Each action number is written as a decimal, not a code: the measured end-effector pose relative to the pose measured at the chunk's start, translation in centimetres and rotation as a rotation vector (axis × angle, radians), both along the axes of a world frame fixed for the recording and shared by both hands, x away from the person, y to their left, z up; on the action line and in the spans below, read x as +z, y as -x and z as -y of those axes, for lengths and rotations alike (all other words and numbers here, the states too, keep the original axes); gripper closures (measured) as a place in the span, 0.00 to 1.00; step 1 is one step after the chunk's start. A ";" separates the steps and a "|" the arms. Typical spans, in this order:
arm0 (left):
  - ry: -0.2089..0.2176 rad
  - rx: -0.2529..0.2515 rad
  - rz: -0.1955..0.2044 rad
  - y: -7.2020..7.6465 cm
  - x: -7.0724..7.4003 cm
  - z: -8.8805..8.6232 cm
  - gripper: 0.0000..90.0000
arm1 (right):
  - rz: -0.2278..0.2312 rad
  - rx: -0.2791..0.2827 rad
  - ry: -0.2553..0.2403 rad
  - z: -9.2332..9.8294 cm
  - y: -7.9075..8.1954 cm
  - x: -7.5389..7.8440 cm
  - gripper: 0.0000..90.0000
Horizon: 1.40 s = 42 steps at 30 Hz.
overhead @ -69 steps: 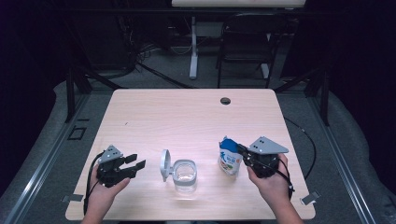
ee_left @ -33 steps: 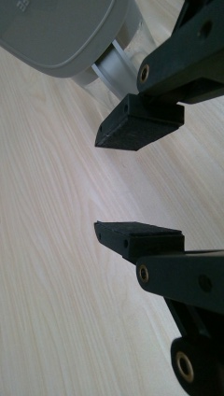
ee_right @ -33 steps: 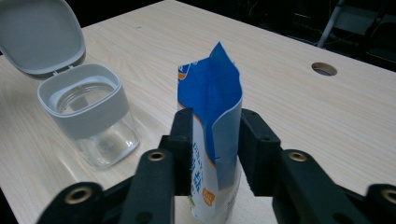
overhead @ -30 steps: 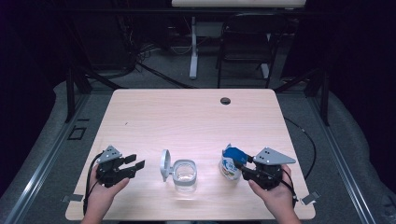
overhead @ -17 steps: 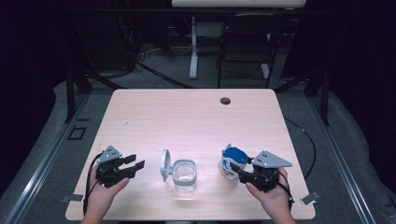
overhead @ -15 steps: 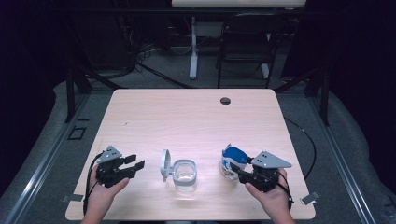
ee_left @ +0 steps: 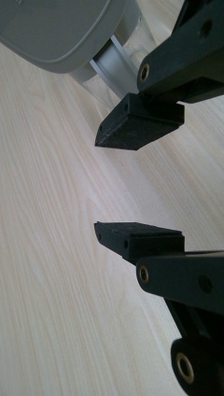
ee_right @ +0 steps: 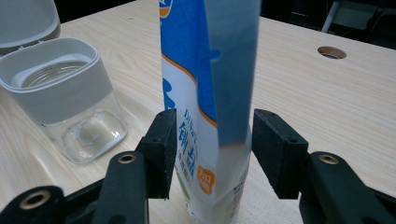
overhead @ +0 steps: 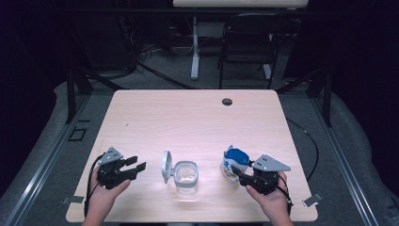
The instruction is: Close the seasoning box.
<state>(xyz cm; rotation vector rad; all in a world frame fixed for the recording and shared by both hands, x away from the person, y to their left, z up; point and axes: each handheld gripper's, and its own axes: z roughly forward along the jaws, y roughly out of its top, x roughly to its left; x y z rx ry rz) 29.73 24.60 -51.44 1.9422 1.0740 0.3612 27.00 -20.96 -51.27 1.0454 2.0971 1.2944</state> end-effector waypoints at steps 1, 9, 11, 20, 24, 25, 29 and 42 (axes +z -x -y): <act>0.000 0.000 0.000 0.0 0.0 0.0 0.58 | -0.002 0.002 0.000 0.0 0.0 -0.1 0.56; -0.007 -0.004 -0.006 0.0 0.0 0.0 0.58 | -0.015 0.015 0.000 -0.3 -0.8 -0.8 0.53; 0.000 0.001 0.000 0.1 0.0 0.1 0.58 | -0.008 0.015 -0.014 -0.4 -0.9 -1.0 0.51; 0.000 0.000 -0.005 0.0 -0.1 0.0 0.58 | -0.011 0.007 -0.049 -0.4 -0.9 -2.6 0.45; 0.001 -0.002 -0.003 0.0 -0.1 0.0 0.58 | 0.003 0.003 -0.051 -0.5 -0.8 -3.0 0.44; 0.001 0.001 -0.005 0.0 -0.1 0.0 0.58 | 0.006 0.004 -0.042 -0.5 -0.7 -3.1 0.44; 0.004 0.003 -0.005 0.0 -0.1 0.0 0.58 | 0.012 0.000 -0.036 -0.7 -0.7 -3.4 0.43; 0.002 0.002 -0.007 0.0 -0.1 -0.1 0.58 | -0.009 -0.017 0.006 -1.0 -0.7 -4.5 0.43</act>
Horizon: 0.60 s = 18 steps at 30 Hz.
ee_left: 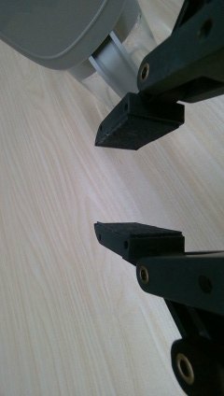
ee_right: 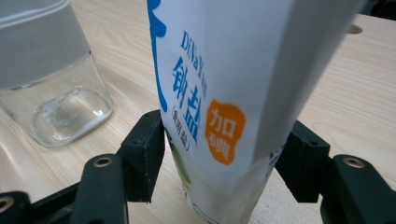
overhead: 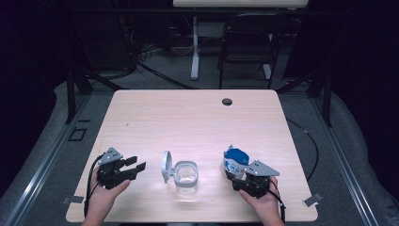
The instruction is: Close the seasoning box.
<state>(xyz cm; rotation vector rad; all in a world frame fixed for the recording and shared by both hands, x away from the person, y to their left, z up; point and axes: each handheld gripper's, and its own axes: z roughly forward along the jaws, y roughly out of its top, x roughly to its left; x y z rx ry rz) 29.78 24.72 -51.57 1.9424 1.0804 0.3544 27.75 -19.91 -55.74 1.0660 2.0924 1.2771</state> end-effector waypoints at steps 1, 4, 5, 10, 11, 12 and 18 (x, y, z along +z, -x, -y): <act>-0.004 0.000 -0.002 0.0 0.0 0.0 0.58 | -0.001 0.002 0.008 0.0 0.0 -0.1 0.43; -0.002 0.002 0.001 0.0 0.0 0.0 0.58 | -0.012 0.002 0.011 0.0 0.0 -0.2 0.43; -0.002 0.002 0.001 0.0 0.0 0.0 0.58 | -0.015 0.002 0.014 0.0 -0.1 -0.3 0.43; 0.000 0.003 0.000 0.0 -0.1 0.0 0.58 | -0.018 -0.009 0.023 -0.1 -0.1 -0.7 0.43; 0.000 0.004 0.000 0.0 -0.1 0.0 0.58 | -0.017 -0.006 0.030 -0.1 -0.1 -0.8 0.43; 0.004 0.003 0.002 0.0 -0.1 0.0 0.58 | -0.019 -0.009 0.029 -0.2 -0.1 -0.9 0.43; 0.002 0.002 0.006 0.0 0.0 -0.1 0.58 | -0.019 -0.013 0.029 -0.2 -0.1 -1.4 0.43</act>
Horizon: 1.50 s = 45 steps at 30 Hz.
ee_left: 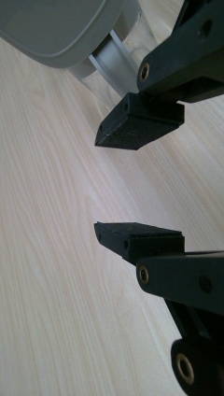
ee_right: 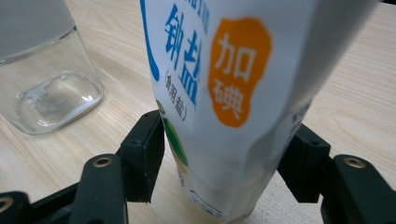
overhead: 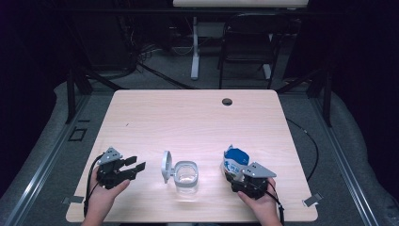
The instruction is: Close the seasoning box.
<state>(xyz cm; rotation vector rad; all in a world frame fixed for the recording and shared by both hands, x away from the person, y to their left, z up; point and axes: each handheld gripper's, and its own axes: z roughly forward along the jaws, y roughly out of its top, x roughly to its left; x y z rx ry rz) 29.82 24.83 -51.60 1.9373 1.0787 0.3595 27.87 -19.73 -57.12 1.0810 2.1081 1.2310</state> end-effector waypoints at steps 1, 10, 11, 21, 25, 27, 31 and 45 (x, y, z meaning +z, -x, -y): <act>0.000 0.000 -0.001 0.0 0.0 0.0 0.58 | -0.001 -0.003 -0.002 0.0 0.0 -0.1 0.43; -0.001 0.002 -0.001 0.0 0.0 -0.1 0.58 | -0.011 -0.003 0.002 -0.1 -0.2 -0.5 0.43; -0.001 0.002 0.000 0.0 0.0 -0.1 0.58 | -0.010 -0.003 0.001 -0.1 -0.2 -0.5 0.43; -0.004 0.001 0.001 0.0 0.0 0.0 0.58 | -0.018 -0.010 -0.001 -0.2 -0.3 -0.9 0.43; -0.002 0.003 0.001 0.0 0.0 0.0 0.58 | -0.017 -0.009 0.000 -0.2 -0.3 -0.9 0.43; -0.001 0.003 0.001 0.0 0.1 0.0 0.58 | -0.015 -0.011 -0.001 -0.2 -0.3 -0.9 0.43; -0.006 0.002 0.001 0.1 0.1 0.0 0.58 | -0.012 -0.007 0.002 -0.2 -0.4 -1.1 0.43; -0.005 0.003 0.002 0.0 0.1 0.0 0.58 | -0.010 -0.010 0.007 -0.3 -0.5 -1.3 0.45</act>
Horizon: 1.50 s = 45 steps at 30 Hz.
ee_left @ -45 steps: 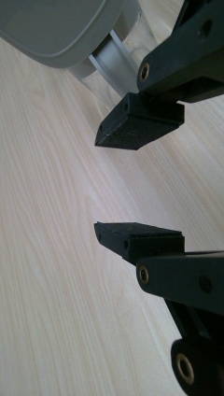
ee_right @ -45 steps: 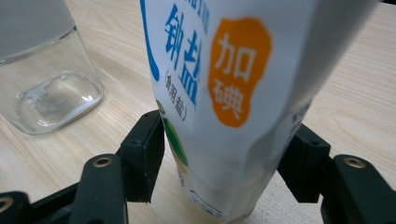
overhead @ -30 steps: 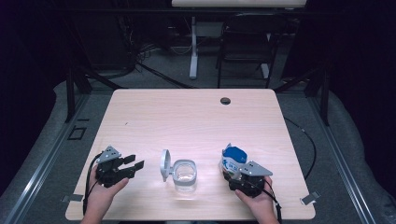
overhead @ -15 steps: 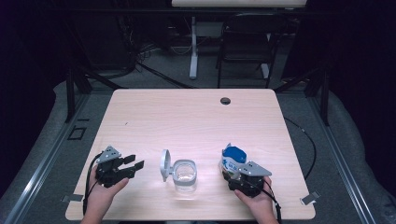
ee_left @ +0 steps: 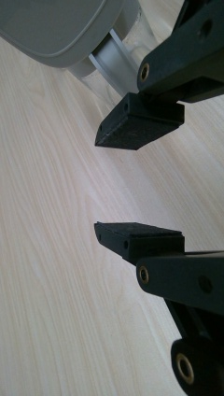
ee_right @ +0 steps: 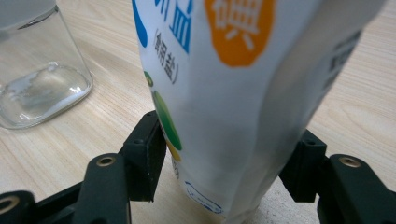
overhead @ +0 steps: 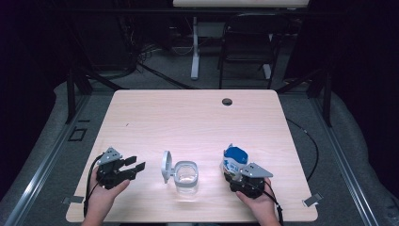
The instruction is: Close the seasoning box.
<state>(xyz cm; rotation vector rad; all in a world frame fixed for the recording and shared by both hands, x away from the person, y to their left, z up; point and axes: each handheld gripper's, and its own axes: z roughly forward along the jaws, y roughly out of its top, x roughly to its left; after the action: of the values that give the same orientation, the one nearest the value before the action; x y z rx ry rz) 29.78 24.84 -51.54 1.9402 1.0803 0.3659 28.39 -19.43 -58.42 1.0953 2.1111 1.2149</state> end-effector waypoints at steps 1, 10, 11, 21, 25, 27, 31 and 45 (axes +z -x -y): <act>0.000 0.000 0.000 0.0 0.0 0.0 0.58 | 0.000 0.000 0.000 0.0 0.0 0.0 0.45; 0.005 0.003 0.001 0.0 0.0 0.0 0.58 | 0.001 -0.002 -0.001 -0.1 0.1 0.0 0.48; 0.004 0.002 0.002 0.0 0.0 0.0 0.58 | 0.000 -0.001 -0.001 -0.1 0.1 0.1 0.49; 0.003 0.004 0.001 0.0 0.0 -0.1 0.58 | 0.003 0.001 0.006 -0.2 0.1 0.1 0.50; 0.005 0.006 0.002 0.0 0.0 -0.1 0.58 | 0.000 -0.003 0.009 -0.2 0.2 0.2 0.51; 0.005 0.006 0.003 0.0 0.0 -0.1 0.58 | 0.004 -0.003 0.017 -0.3 0.2 0.2 0.51; 0.002 0.004 0.001 0.0 0.0 -0.1 0.58 | -0.003 0.007 0.025 -0.3 0.3 0.4 0.51; 0.006 0.005 0.007 0.1 0.2 -0.1 0.58 | 0.041 -0.001 0.006 -0.1 0.9 1.5 0.51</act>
<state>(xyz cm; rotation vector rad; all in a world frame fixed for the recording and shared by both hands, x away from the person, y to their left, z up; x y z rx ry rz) 29.66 24.93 -51.31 1.9298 1.0809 0.3712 27.52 -19.29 -56.90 1.0595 2.0816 1.2194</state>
